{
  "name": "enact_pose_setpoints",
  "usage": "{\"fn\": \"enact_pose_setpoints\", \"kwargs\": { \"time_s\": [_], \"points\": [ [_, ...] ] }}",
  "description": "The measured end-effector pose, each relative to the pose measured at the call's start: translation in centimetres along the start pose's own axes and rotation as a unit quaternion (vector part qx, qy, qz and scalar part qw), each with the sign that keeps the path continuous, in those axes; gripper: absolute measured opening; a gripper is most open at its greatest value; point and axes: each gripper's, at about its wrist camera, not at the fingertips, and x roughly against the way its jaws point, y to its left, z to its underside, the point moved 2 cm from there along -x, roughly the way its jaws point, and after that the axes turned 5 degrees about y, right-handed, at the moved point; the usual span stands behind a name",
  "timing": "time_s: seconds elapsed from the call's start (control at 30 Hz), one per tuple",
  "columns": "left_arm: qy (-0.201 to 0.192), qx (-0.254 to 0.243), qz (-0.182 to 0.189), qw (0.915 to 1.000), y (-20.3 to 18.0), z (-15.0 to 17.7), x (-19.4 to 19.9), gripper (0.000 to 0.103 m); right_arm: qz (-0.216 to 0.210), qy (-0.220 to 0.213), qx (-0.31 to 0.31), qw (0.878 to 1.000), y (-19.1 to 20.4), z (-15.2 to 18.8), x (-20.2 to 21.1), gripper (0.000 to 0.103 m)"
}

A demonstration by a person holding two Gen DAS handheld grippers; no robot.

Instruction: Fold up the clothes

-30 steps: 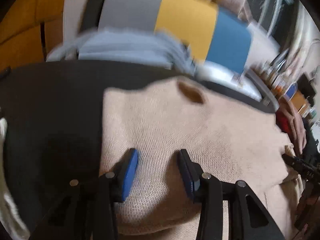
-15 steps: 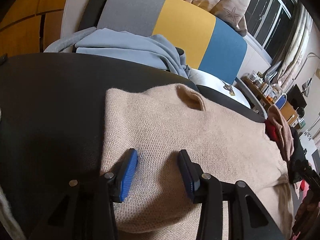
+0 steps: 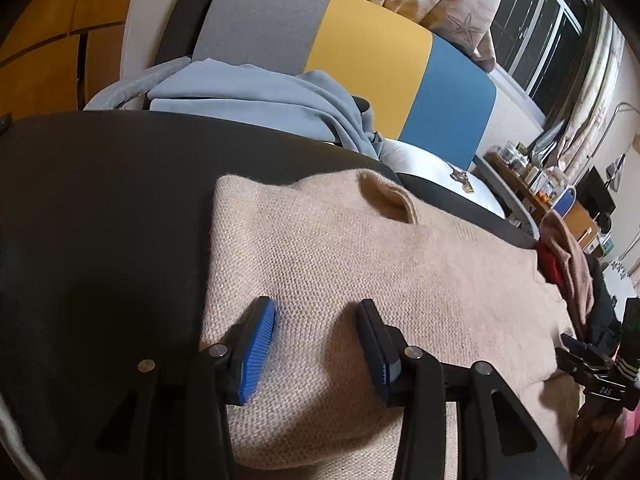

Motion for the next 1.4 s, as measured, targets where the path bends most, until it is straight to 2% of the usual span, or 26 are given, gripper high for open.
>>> {"fn": "enact_pose_setpoints", "kwargs": {
  "time_s": [0.1, 0.17, 0.3, 0.33, 0.4, 0.43, 0.5, 0.53, 0.67, 0.83, 0.93, 0.97, 1.03, 1.2, 1.27, 1.3, 1.33, 1.4],
  "points": [
    [0.006, -0.007, -0.014, 0.9999, -0.4, -0.4, 0.0, 0.044, -0.018, -0.001, -0.010, 1.000, 0.0, -0.4, 0.4, 0.103],
    [0.017, -0.003, -0.022, 0.9996, -0.5, 0.0, 1.0, 0.044, -0.051, -0.004, -0.029, 0.998, -0.3, -0.1, 2.0, 0.103],
    [0.018, 0.013, 0.018, 0.9996, 0.6, 2.6, 5.1, 0.047, -0.128, 0.001, -0.091, 0.988, -3.3, 4.2, 6.6, 0.103],
    [0.018, 0.011, 0.029, 0.9994, 0.9, 3.5, 6.1, 0.048, -0.147, 0.005, -0.111, 0.983, -4.4, 5.9, 7.8, 0.103],
    [0.014, 0.000, 0.019, 0.9997, 1.6, 5.6, 8.5, 0.051, -0.182, 0.014, -0.150, 0.972, -6.6, 9.4, 10.1, 0.103],
    [0.017, 0.004, 0.026, 0.9995, 2.0, 6.6, 9.4, 0.051, -0.198, 0.020, -0.167, 0.966, -7.5, 11.1, 10.8, 0.103],
    [0.022, 0.011, 0.041, 0.9988, 3.0, 8.7, 11.1, 0.051, -0.231, 0.030, -0.201, 0.952, -9.3, 14.4, 12.3, 0.103],
    [0.027, 0.018, 0.037, 0.9988, 3.5, 9.7, 11.7, 0.051, -0.252, 0.026, -0.217, 0.943, -9.9, 15.9, 13.0, 0.103],
    [0.053, 0.053, 0.037, 0.9965, 5.4, 13.5, 13.2, 0.051, -0.303, 0.027, -0.242, 0.921, -10.2, 19.5, 14.8, 0.103],
    [0.056, 0.045, 0.066, 0.9952, 4.9, 17.0, 15.6, 0.051, -0.356, 0.038, -0.230, 0.905, -8.0, 20.9, 14.4, 0.101],
    [0.067, 0.037, 0.084, 0.9936, 4.5, 18.7, 16.5, 0.051, -0.371, 0.030, -0.221, 0.901, -6.9, 21.0, 14.0, 0.099],
    [0.072, 0.034, 0.091, 0.9927, 4.2, 19.2, 16.8, 0.051, -0.369, 0.029, -0.215, 0.904, -6.8, 20.8, 13.8, 0.099],
    [0.084, 0.040, 0.115, 0.9890, 3.8, 19.9, 17.1, 0.051, -0.361, 0.023, -0.195, 0.912, -6.2, 21.1, 14.1, 0.099],
    [0.099, 0.023, 0.126, 0.9868, 2.4, 21.8, 17.7, 0.051, -0.338, 0.023, -0.139, 0.931, -4.5, 21.7, 14.4, 0.098],
    [0.104, 0.022, 0.128, 0.9861, 2.1, 22.3, 17.9, 0.049, -0.306, 0.027, -0.146, 0.940, -4.6, 21.6, 14.2, 0.078],
    [0.105, 0.021, 0.128, 0.9860, 1.9, 22.5, 17.9, 0.049, -0.286, 0.030, -0.149, 0.946, -4.9, 21.7, 14.0, 0.047],
    [0.106, 0.019, 0.128, 0.9859, 1.6, 22.6, 18.0, 0.048, -0.270, 0.033, -0.152, 0.950, -5.1, 21.8, 13.8, 0.010],
    [0.121, 0.014, 0.142, 0.9824, 0.9, 22.8, 17.5, 0.044, -0.262, 0.046, -0.155, 0.951, -5.3, 22.4, 13.1, 0.008]
  ]
}}
